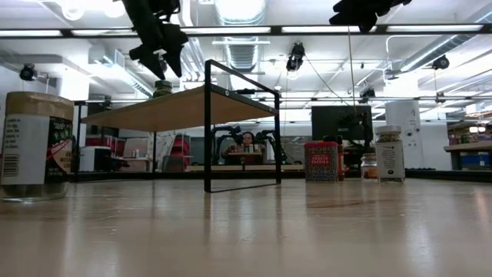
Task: Shelf spices
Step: Remove the green seasoning bottle from the shelf
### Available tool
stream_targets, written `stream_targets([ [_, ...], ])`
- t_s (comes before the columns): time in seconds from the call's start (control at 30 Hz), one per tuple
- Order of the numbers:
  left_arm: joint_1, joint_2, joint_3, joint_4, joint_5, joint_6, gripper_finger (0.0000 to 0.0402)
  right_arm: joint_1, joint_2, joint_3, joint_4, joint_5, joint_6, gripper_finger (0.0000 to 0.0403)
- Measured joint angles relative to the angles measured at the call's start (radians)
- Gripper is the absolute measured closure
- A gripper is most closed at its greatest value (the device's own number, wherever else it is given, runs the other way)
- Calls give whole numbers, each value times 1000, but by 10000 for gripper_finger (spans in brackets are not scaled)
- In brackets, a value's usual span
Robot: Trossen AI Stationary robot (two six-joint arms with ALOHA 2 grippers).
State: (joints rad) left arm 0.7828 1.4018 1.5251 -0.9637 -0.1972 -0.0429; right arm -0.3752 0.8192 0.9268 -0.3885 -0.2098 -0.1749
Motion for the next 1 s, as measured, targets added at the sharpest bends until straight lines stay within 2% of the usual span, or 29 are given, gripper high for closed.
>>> stream_targets([
  [0.3,14,26,-9,2,14,-4,58,0,0,0,0,0,-3,201],
  [0.73,18,77,-9,-82,41,-19,62,0,0,0,0,0,-4,201],
  [1.0,18,85,-9,-132,52,-19,80,0,0,0,-2,0,-7,201],
])
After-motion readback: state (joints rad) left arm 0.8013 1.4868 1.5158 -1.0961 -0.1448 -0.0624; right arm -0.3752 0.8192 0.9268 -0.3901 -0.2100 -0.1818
